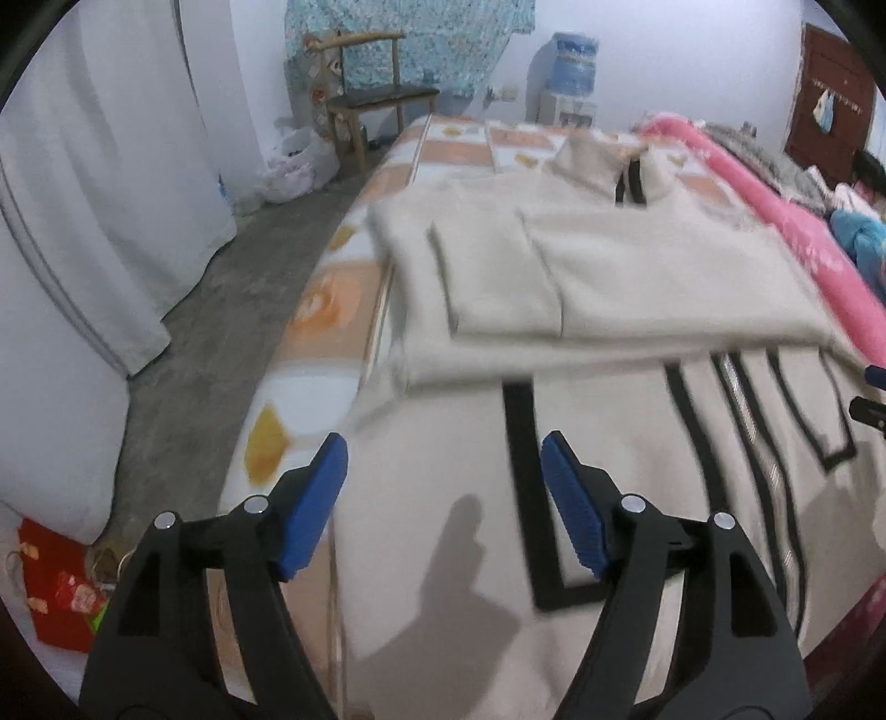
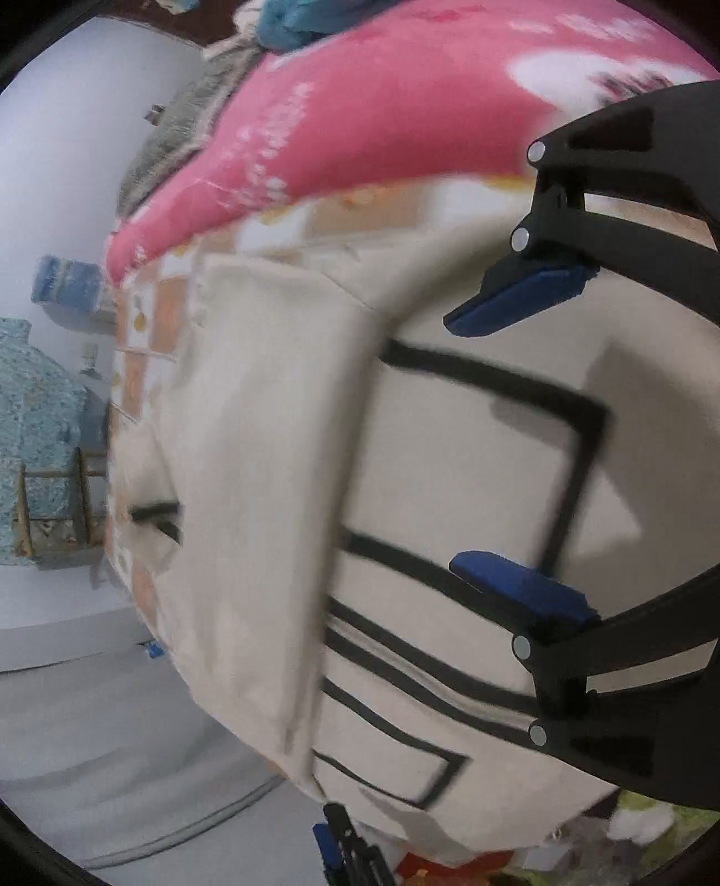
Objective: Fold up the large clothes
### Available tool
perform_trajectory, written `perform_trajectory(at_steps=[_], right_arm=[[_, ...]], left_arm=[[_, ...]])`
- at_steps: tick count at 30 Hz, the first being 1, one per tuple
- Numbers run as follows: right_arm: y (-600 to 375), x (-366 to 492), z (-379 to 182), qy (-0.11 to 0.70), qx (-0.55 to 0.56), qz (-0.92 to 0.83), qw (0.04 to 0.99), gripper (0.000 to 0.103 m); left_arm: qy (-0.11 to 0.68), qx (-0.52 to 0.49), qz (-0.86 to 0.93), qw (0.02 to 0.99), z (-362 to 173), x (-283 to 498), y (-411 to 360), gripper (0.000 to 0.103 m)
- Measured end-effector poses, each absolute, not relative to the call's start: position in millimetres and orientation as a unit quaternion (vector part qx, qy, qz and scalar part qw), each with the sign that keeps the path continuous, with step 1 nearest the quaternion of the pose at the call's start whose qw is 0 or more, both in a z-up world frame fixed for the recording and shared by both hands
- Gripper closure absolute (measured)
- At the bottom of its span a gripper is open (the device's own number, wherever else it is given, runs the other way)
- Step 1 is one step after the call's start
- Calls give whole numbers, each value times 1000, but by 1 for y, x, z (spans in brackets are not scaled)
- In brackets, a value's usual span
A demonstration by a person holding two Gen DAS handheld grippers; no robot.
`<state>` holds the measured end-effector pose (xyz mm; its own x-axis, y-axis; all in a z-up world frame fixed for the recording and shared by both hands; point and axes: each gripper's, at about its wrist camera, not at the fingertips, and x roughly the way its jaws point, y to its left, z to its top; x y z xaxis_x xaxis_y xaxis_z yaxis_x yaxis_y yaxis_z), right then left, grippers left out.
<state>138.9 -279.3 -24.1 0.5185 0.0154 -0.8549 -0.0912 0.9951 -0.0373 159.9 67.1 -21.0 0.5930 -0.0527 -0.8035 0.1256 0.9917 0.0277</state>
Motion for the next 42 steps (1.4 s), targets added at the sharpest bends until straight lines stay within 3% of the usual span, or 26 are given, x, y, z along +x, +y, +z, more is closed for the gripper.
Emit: perform_trajectory(at_steps=[7, 19, 33, 42], right_arm=[[-248, 116, -67, 496, -57, 5, 867, 15], [-236, 114, -70, 493, -36, -15, 869, 7], [-237, 106, -72, 472, -31, -14, 881, 6], [-239, 104, -71, 467, -32, -4, 884, 6]], left_arm=[[454, 73, -22, 888, -52, 135, 65, 17], [467, 28, -3, 884, -58, 138, 76, 7], [420, 13, -8, 907, -33, 42, 107, 9], [463, -70, -61, 881, -60, -8, 121, 32]])
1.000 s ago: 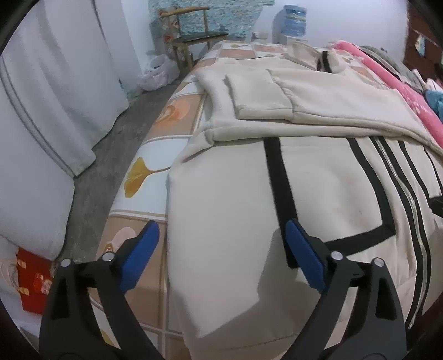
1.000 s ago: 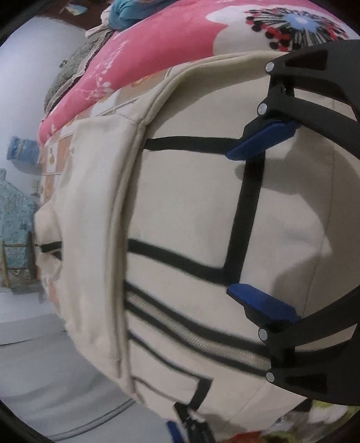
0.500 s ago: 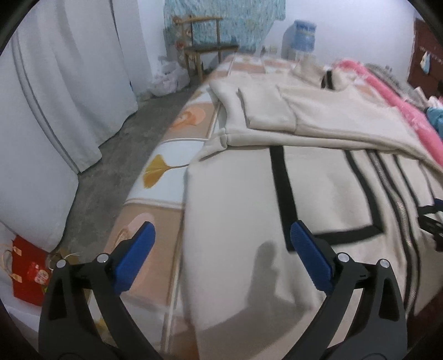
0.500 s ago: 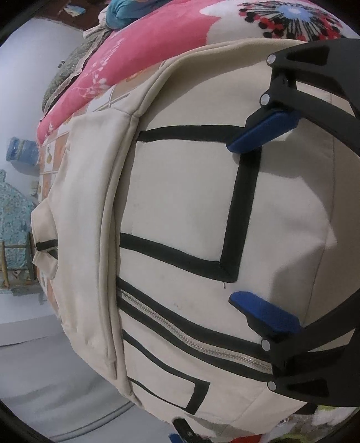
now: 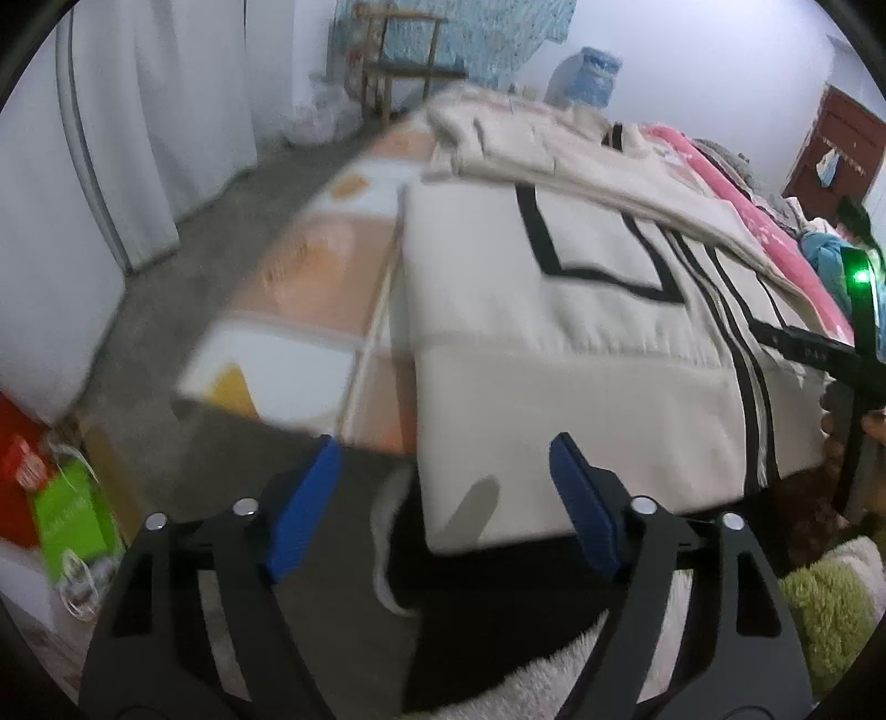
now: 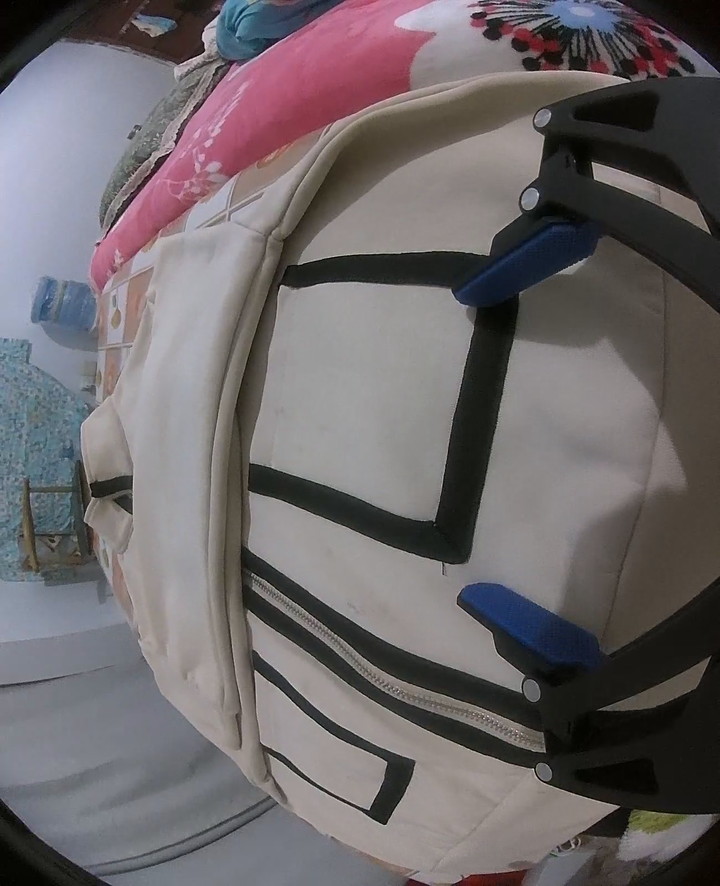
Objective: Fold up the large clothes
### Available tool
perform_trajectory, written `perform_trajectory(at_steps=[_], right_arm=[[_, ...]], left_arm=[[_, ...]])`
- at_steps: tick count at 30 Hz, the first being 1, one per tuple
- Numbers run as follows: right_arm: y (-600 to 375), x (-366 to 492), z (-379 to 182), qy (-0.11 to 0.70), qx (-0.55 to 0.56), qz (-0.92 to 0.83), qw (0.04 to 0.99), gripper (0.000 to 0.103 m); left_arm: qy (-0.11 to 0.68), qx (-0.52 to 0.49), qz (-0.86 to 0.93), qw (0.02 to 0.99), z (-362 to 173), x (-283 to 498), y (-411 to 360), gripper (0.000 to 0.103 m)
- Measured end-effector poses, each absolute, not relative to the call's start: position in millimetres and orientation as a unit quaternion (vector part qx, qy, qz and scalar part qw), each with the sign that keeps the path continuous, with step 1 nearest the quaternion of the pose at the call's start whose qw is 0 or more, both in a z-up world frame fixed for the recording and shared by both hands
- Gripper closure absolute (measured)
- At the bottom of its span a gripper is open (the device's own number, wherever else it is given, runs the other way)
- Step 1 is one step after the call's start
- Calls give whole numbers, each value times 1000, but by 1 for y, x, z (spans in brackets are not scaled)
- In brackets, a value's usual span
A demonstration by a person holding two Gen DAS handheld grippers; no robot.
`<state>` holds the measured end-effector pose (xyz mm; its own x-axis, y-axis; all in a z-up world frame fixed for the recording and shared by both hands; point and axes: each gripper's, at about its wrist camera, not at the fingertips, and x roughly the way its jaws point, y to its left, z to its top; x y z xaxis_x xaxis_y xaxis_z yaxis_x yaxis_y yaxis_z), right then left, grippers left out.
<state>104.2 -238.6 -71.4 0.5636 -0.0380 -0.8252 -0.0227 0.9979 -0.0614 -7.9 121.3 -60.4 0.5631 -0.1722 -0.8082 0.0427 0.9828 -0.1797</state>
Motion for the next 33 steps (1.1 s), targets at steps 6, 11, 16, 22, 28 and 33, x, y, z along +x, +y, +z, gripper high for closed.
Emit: perform_trajectory(at_steps=[6, 11, 16, 22, 28, 33], right_arm=[[-239, 104, -71, 471, -33, -4, 882, 6], [-239, 105, -71, 471, -34, -4, 881, 6], [-238, 104, -71, 469, -33, -4, 882, 6], [-238, 104, -71, 468, -33, -5, 883, 6], [-238, 104, -71, 468, -33, -5, 883, 6], [-239, 103, -72, 461, -32, -6, 887, 6]], left_arm=[[486, -179, -111, 848, -87, -2, 130, 45], [487, -224, -139, 833, -92, -1, 132, 65], [433, -229, -191, 850, -60, -19, 129, 65], [444, -217, -164, 854, -65, -9, 121, 65], [442, -225, -146, 856, -68, 7, 123, 69], [448, -163, -129, 869, -58, 14, 107, 80]])
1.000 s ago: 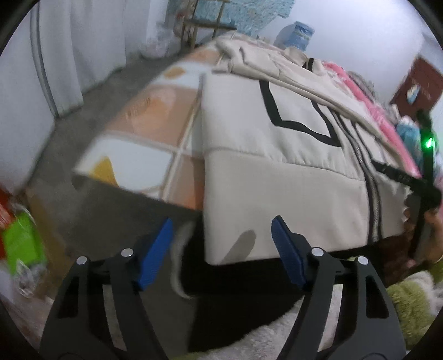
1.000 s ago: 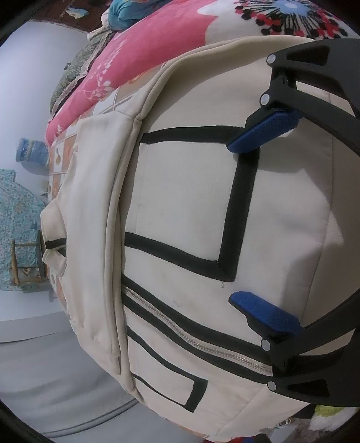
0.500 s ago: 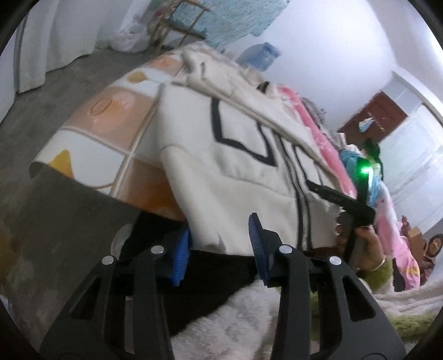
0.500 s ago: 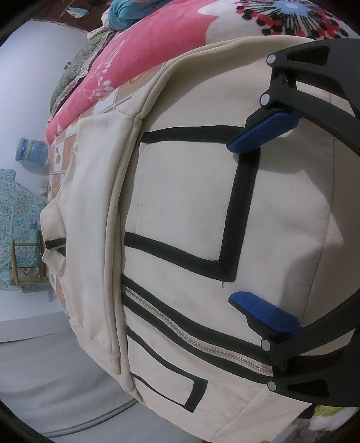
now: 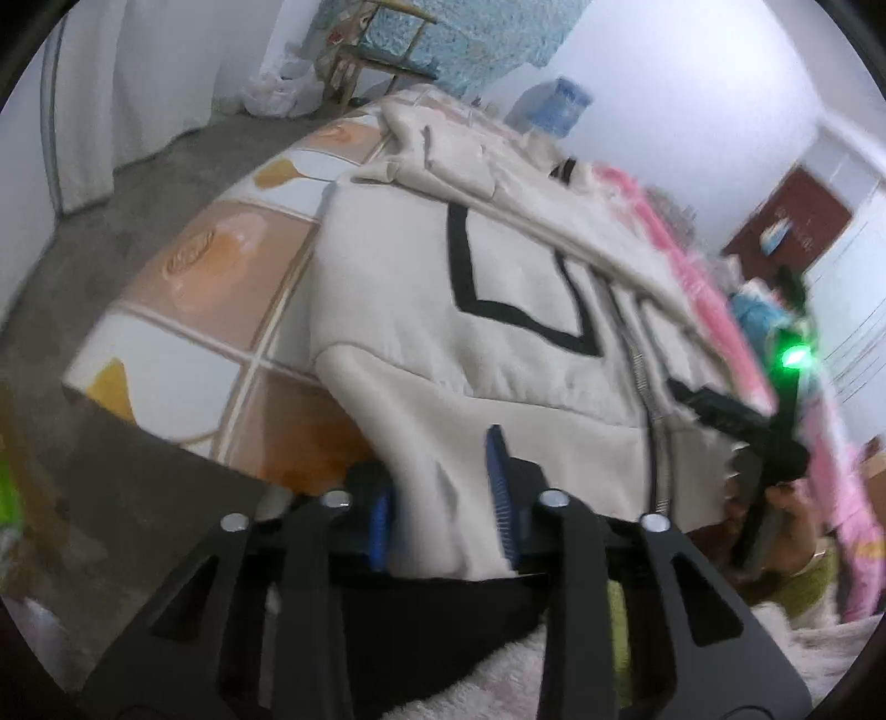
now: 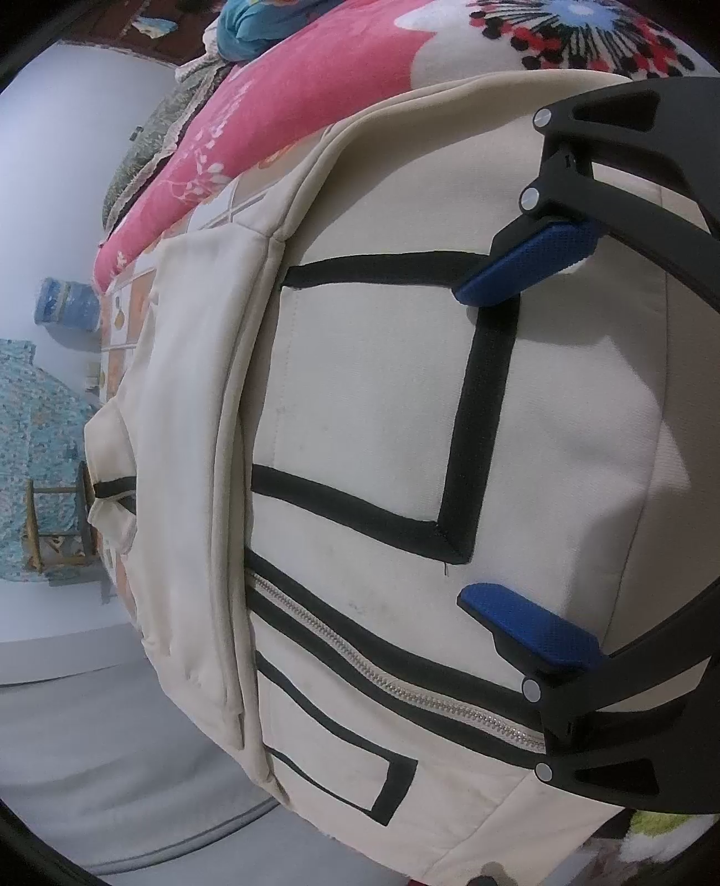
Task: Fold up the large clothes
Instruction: 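Hold the jacket side edge closed in the left tool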
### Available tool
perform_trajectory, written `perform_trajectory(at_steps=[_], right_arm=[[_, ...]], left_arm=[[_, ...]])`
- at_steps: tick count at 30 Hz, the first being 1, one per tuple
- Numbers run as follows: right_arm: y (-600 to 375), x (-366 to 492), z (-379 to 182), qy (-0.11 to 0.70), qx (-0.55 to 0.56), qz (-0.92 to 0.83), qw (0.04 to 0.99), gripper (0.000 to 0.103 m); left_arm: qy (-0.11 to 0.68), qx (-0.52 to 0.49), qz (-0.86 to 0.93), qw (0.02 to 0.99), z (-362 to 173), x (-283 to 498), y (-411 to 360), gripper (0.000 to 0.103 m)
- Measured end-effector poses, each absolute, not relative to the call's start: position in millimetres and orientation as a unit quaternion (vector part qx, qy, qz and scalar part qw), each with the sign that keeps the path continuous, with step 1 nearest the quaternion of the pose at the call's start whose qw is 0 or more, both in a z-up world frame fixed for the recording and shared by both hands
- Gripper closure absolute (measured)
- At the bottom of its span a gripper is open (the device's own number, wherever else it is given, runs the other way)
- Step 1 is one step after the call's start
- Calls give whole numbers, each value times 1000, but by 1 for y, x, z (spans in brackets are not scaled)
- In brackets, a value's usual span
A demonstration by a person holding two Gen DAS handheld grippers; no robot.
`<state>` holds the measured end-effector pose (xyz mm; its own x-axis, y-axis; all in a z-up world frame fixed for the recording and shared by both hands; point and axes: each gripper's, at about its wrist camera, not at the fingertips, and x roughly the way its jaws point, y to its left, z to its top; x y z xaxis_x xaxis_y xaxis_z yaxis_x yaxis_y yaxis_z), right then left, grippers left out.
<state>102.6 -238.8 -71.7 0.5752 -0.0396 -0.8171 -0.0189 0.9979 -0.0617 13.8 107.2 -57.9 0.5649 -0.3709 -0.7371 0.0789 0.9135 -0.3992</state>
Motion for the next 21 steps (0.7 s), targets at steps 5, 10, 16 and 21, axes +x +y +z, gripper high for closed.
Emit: perform_trajectory(at_steps=[5, 10, 16, 21], right_arm=[[-238, 103, -72, 464, -32, -6, 885, 6], [-238, 102, -71, 463, -29, -11, 886, 6], [-236, 103, -71, 472, -23, -23, 881, 6], [-236, 104, -70, 482, -19, -34, 875, 6]], left_arm=[[492, -79, -76, 864, -60, 27, 91, 91], [495, 42, -37, 867, -57, 28, 59, 93], [497, 62, -21, 865, -56, 29, 55, 93], [501, 64, -12, 863, -56, 28, 53, 93]])
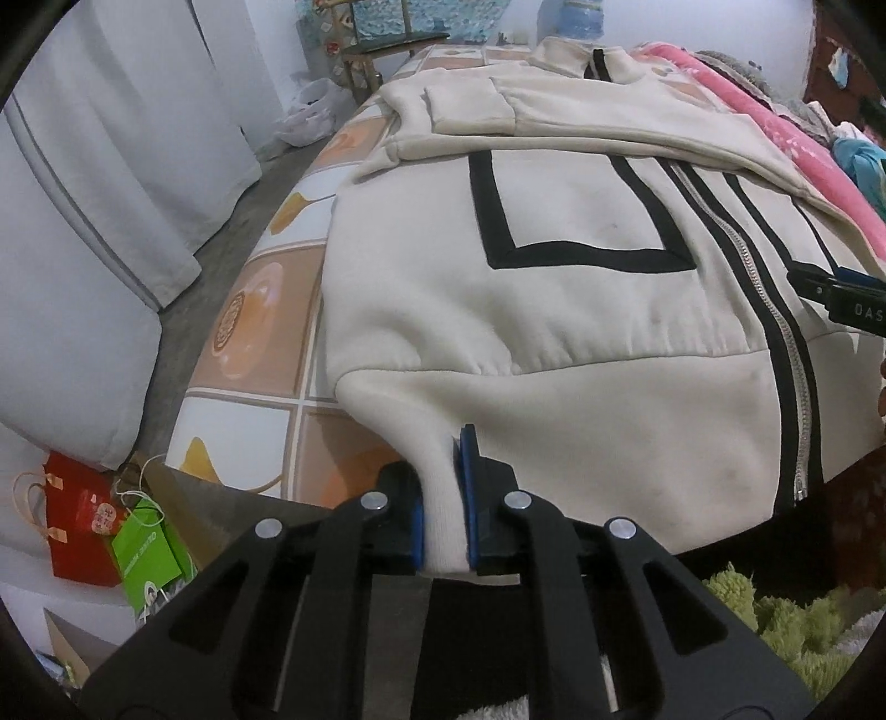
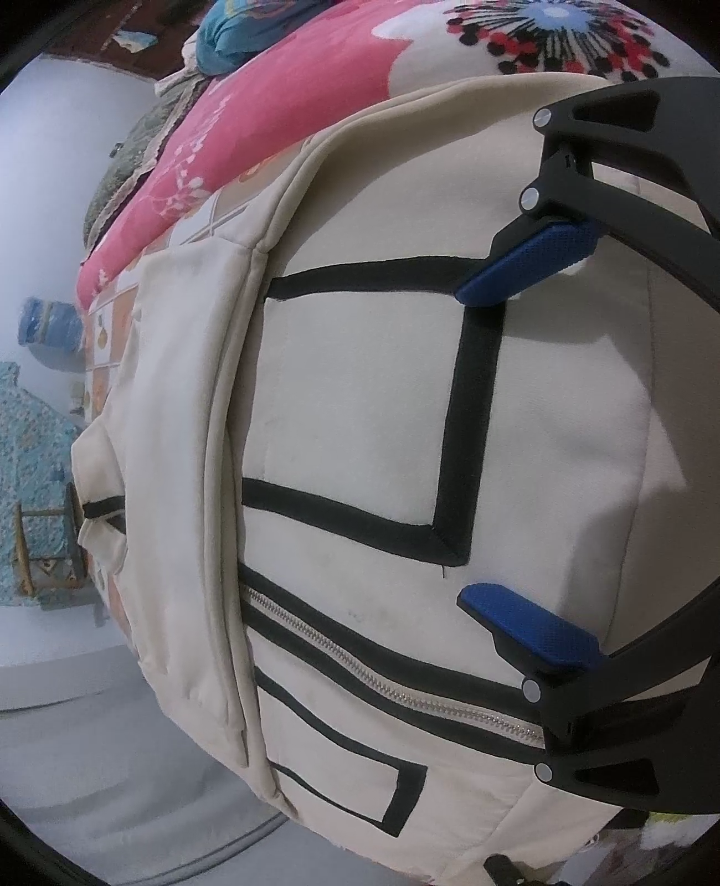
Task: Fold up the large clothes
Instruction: 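Hold the jacket side edge closed in the left tool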
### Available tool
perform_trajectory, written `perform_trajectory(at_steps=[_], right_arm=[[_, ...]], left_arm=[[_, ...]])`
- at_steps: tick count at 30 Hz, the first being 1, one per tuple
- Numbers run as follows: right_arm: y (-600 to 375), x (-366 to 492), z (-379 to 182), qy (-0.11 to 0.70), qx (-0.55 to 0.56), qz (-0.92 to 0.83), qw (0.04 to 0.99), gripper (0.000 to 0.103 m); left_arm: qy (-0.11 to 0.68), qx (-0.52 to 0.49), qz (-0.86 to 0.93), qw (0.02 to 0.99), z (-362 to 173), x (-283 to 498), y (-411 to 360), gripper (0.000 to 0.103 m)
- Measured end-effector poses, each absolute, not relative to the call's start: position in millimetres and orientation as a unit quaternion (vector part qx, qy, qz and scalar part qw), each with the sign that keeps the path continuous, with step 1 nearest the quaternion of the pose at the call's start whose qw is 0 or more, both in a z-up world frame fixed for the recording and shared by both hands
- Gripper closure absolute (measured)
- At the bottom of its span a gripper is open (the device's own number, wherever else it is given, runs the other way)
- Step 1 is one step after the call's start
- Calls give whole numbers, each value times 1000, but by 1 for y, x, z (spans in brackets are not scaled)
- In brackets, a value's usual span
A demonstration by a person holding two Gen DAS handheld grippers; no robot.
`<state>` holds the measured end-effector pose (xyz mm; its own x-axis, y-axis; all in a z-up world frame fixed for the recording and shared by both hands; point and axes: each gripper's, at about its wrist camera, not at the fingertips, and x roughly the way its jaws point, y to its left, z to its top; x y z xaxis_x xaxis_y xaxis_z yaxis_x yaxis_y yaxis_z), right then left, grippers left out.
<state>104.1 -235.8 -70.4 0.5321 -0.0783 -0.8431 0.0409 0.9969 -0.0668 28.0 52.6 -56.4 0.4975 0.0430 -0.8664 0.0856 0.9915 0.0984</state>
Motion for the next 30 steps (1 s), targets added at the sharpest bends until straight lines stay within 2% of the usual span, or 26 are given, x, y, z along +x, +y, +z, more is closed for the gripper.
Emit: perform_trajectory(at_steps=[30], right_arm=[[-241, 96, -72, 486, -15, -22, 874, 6]], left_arm=[[511, 47, -7, 858, -58, 32, 54, 93]])
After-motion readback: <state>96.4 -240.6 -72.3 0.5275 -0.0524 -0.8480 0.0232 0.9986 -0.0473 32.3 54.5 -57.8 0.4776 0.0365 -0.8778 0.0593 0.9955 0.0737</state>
